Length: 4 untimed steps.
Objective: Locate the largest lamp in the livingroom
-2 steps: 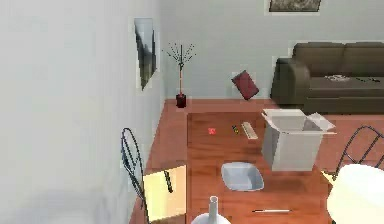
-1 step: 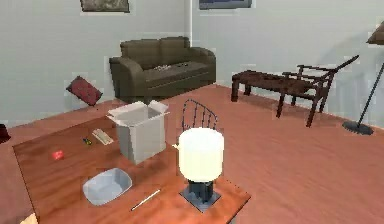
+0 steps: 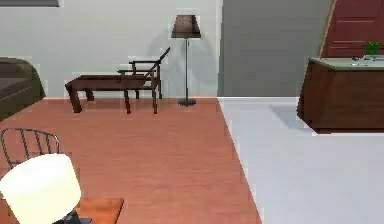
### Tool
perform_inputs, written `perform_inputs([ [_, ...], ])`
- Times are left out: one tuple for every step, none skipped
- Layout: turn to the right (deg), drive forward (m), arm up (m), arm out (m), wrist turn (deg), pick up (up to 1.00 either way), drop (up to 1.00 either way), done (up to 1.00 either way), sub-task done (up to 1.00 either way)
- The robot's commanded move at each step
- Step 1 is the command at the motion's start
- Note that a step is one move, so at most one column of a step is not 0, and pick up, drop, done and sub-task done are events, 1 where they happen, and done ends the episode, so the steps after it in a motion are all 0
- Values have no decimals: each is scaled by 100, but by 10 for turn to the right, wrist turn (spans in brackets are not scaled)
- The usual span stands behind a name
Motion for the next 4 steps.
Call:
perform_inputs([
  [450,0,0,0,0,0,0,0,0],
  [180,0,0,0,0,0,0,0,0],
  [0,25,0,0,0,0,0,0,0],
  [-450,0,0,0,0,0,0,0,0],
])
